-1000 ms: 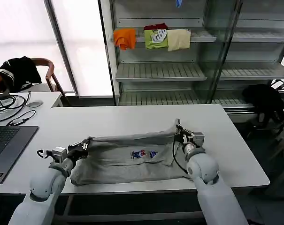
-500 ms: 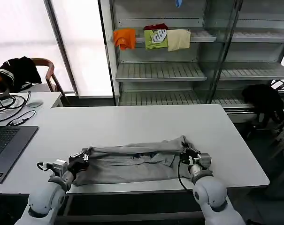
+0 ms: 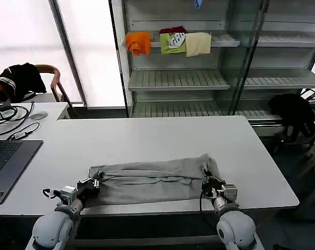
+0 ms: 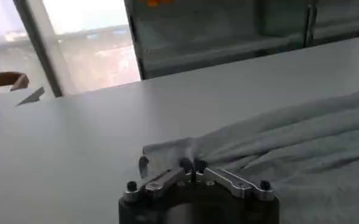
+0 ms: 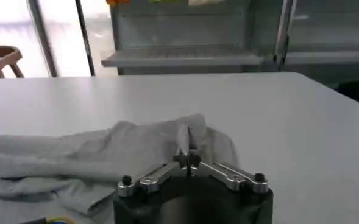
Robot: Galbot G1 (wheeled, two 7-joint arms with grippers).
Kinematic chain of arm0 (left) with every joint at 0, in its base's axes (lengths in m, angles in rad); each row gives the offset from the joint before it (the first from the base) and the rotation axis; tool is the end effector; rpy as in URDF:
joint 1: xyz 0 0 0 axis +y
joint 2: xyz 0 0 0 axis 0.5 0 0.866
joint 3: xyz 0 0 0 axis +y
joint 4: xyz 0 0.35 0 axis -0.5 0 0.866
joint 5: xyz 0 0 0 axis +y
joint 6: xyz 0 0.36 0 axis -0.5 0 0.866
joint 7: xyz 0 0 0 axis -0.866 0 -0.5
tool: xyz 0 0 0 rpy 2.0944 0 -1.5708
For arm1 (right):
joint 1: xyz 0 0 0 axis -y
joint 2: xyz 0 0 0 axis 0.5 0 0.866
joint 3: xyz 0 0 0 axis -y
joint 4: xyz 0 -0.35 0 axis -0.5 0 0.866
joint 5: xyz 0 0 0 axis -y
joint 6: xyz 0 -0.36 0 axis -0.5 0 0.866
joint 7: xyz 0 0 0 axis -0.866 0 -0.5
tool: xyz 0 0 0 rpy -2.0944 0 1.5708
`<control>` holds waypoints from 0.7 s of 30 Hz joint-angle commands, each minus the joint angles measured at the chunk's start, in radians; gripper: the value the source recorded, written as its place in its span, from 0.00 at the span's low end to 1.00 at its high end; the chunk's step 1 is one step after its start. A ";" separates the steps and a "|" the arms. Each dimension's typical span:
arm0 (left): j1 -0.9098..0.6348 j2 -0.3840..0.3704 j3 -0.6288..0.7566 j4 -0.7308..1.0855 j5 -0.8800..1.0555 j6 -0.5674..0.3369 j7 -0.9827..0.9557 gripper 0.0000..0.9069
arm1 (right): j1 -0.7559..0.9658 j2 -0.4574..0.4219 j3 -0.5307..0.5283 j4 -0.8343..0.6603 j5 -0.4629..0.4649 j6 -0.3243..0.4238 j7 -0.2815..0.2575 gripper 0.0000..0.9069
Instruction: Fold and organize the clothes.
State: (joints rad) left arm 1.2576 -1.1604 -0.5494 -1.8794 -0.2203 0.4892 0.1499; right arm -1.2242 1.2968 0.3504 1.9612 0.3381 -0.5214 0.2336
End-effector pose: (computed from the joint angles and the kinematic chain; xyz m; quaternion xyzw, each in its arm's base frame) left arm 0.2900 0.1041 -0.2840 -0.0949 -0.9709 -0.0848 0.2030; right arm 0.2840 -0.0024 -0.2749 0.0311 -0.9820 -0.0018 0.1864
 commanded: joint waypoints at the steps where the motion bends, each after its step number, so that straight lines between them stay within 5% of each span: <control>1: 0.007 -0.003 0.002 -0.016 0.023 0.003 -0.003 1.00 | -0.019 0.001 0.006 -0.019 -0.006 0.010 0.007 0.00; 2: 0.005 -0.004 0.001 -0.021 0.023 0.003 -0.005 1.00 | -0.016 0.002 0.007 -0.021 -0.005 0.010 0.007 0.00; 4: 0.003 -0.005 -0.001 -0.032 0.023 0.003 -0.010 1.00 | -0.012 0.001 0.006 -0.022 -0.002 0.019 0.003 1.00; 21: 0.049 -0.077 -0.083 -0.183 -0.019 0.020 -0.075 1.00 | -0.023 -0.066 0.124 0.201 0.080 0.001 0.002 1.00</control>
State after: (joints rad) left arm 1.2912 -1.1915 -0.5891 -2.0045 -0.2221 0.5048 0.1059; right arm -1.2396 1.2677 0.4161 2.0550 0.3764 -0.5128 0.2339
